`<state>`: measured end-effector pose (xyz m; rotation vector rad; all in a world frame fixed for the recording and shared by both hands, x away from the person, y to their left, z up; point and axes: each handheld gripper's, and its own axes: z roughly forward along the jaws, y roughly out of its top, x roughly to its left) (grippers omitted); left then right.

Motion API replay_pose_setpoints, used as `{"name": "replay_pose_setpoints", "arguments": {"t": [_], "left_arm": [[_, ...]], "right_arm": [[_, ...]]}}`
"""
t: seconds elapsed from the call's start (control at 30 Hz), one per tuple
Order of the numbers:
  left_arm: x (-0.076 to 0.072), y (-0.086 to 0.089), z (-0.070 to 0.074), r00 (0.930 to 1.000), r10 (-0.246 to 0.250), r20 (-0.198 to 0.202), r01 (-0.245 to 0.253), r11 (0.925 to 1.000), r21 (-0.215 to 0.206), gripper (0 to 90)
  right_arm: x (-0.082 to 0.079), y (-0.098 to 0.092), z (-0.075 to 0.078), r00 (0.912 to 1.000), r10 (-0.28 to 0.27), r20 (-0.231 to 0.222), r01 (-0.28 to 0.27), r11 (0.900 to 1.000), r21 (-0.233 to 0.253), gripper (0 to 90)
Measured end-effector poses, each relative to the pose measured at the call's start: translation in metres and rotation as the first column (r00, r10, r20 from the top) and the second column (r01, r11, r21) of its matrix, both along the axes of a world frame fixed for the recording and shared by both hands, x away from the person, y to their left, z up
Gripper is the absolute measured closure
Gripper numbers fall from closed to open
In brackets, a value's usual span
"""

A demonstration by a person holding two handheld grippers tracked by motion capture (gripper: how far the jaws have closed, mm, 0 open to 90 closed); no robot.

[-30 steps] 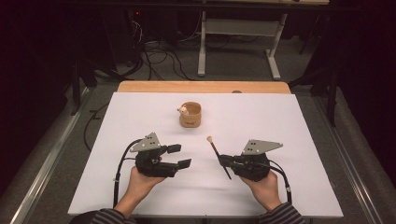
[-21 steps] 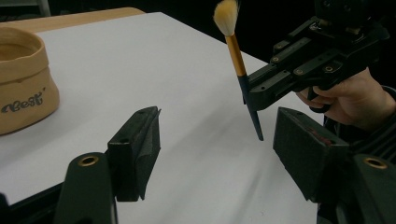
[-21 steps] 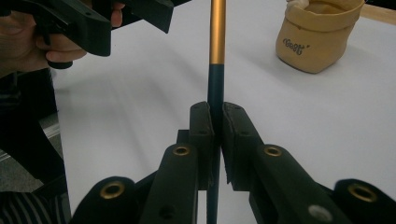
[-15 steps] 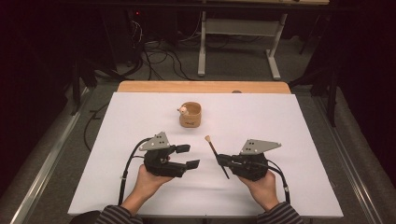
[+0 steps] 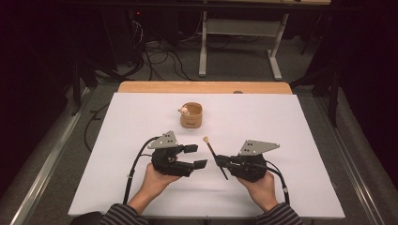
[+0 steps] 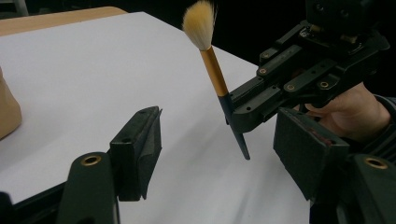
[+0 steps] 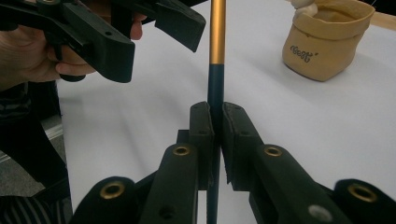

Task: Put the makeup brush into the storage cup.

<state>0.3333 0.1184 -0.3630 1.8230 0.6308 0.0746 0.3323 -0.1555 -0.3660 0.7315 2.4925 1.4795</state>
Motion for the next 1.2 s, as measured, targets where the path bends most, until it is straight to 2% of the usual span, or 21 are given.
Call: {"name": "replay_pose_setpoints", "arguments": {"t": [0.2, 0.7, 0.87, 1.0, 1.2], "left_arm": [[0.0, -0.001, -0.001, 1.0, -0.003, -0.001, 0.003, 1.0, 0.004, 34.4], [0.001, -0.002, -0.001, 0.9999, -0.004, -0.01, 0.003, 0.9998, -0.021, 35.8], [0.002, -0.003, -0.001, 0.9994, -0.007, -0.033, 0.005, 0.9991, -0.041, 41.2], [0.001, -0.003, -0.001, 0.9997, -0.005, -0.026, 0.004, 0.9991, -0.042, 44.8], [0.003, -0.002, -0.001, 0.9993, -0.007, -0.038, 0.004, 0.9981, -0.061, 51.5]], "right_arm": [[-0.001, 0.004, 0.0, 0.9999, 0.011, 0.007, -0.011, 1.0, -0.001, 85.5], [-0.002, 0.013, 0.002, 0.9995, 0.029, 0.014, -0.029, 1.0, 0.002, 85.4], [-0.002, 0.016, 0.001, 0.9993, 0.035, 0.012, -0.035, 0.999, 0.002, 85.4], [-0.003, 0.019, 0.002, 0.9989, 0.044, 0.017, -0.044, 0.999, 0.002, 85.4], [-0.003, 0.022, 0.001, 0.9987, 0.049, 0.01, -0.049, 0.999, 0.001, 85.5]]}}
